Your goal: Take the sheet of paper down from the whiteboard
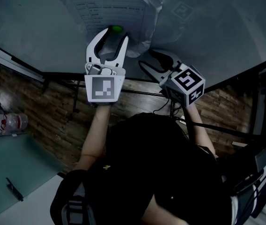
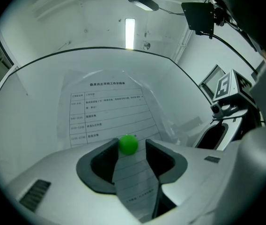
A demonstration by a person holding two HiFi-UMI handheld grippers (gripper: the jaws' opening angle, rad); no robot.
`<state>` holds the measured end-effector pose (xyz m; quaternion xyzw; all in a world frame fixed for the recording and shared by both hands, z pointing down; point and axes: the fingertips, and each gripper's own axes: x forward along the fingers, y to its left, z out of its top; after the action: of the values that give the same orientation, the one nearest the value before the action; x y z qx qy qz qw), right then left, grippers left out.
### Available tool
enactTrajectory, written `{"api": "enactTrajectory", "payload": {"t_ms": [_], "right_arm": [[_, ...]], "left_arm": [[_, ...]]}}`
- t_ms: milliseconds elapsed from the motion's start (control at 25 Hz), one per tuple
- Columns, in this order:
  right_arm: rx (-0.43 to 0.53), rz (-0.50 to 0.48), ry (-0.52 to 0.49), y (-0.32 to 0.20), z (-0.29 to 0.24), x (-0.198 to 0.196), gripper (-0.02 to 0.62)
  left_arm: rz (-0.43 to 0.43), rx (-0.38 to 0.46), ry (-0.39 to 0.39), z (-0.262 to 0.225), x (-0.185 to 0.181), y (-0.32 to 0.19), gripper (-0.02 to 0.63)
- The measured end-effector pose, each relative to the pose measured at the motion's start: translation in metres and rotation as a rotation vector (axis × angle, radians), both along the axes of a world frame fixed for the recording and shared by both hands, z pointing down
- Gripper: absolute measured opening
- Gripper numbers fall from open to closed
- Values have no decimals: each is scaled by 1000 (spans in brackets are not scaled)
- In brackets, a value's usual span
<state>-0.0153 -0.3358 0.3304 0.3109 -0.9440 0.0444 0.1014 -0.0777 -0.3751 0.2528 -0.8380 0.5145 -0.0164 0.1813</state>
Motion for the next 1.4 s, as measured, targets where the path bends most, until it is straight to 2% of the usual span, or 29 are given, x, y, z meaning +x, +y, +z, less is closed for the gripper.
{"api": "enactTrajectory", "payload": {"t_ms": [360,880,1400], "right_arm": [[3,7,-12,-4,-3,1,193],[8,25,-43,-8,-9,8,193],[-36,-47,-176,-11,-18,-12,193]], "left_arm": [[-51,25,-23,-1,-6,-3,144],[-64,33,-45,-2,-6,-2,140],[-55,23,-51,-1,-6,-2,140]]}}
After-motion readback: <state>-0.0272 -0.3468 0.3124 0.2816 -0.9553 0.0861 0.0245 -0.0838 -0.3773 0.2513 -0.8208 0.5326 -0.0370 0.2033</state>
